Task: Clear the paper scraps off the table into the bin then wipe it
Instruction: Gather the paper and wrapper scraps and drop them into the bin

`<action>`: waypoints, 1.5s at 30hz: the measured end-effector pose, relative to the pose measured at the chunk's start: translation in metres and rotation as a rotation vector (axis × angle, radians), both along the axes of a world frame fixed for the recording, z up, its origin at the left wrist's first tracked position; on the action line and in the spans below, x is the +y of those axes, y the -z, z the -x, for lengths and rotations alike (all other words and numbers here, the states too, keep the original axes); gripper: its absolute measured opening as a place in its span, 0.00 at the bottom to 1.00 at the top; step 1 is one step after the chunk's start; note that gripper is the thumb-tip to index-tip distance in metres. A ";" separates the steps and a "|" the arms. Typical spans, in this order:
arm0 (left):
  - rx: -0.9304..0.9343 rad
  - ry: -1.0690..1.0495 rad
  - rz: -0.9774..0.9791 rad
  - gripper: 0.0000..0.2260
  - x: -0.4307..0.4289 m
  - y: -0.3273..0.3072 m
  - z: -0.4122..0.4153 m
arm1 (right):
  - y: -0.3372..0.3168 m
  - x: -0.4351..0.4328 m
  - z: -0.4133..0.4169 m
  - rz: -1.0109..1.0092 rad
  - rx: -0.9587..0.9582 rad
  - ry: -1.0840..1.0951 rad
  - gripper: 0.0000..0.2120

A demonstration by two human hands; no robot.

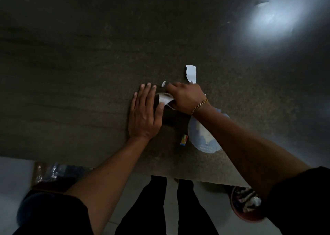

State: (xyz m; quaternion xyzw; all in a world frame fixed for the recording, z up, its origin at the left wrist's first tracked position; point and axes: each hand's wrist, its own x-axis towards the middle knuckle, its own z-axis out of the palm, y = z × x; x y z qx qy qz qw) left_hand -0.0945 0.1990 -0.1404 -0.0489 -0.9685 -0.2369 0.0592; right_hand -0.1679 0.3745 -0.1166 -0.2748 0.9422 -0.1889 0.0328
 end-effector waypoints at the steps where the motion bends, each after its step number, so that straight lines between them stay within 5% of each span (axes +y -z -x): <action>1: -0.002 0.002 0.004 0.30 0.000 0.000 0.000 | -0.005 -0.002 0.000 0.036 -0.069 0.100 0.20; 3: -0.023 0.005 0.027 0.30 0.000 -0.001 -0.001 | -0.016 -0.004 -0.003 0.227 -0.195 0.376 0.19; 6: -0.033 0.007 0.037 0.31 0.001 -0.002 -0.001 | -0.040 0.000 -0.007 0.785 -0.453 0.780 0.18; 10: -0.041 0.097 0.036 0.40 0.000 -0.006 -0.006 | -0.060 0.024 -0.013 1.290 -0.495 1.142 0.12; 14: -0.087 0.314 0.193 0.50 0.016 -0.015 0.012 | -0.055 0.058 -0.025 1.527 -0.534 1.386 0.04; 18: -0.259 0.227 0.284 0.54 0.040 -0.012 0.047 | -0.046 0.078 -0.041 1.590 -0.552 1.422 0.08; 24: -0.237 0.408 0.073 0.48 0.073 -0.009 0.025 | -0.041 0.077 -0.058 1.315 -0.450 1.560 0.09; 28: -0.268 0.511 -0.064 0.51 0.080 -0.011 -0.005 | -0.018 0.078 -0.073 0.735 -0.153 1.214 0.03; 32: -0.221 0.595 0.088 0.55 0.075 -0.004 -0.032 | 0.006 0.076 -0.082 0.446 0.005 0.926 0.09; 36: -0.106 0.634 0.208 0.43 0.076 0.003 -0.035 | 0.006 0.077 -0.088 0.401 -0.016 0.877 0.17; 39: -0.080 0.574 0.185 0.36 0.076 0.003 -0.035 | 0.008 0.086 -0.098 0.164 0.015 0.775 0.18; 45: 0.039 0.388 0.209 0.18 0.077 0.005 -0.039 | 0.007 0.099 -0.119 -0.074 0.005 0.392 0.33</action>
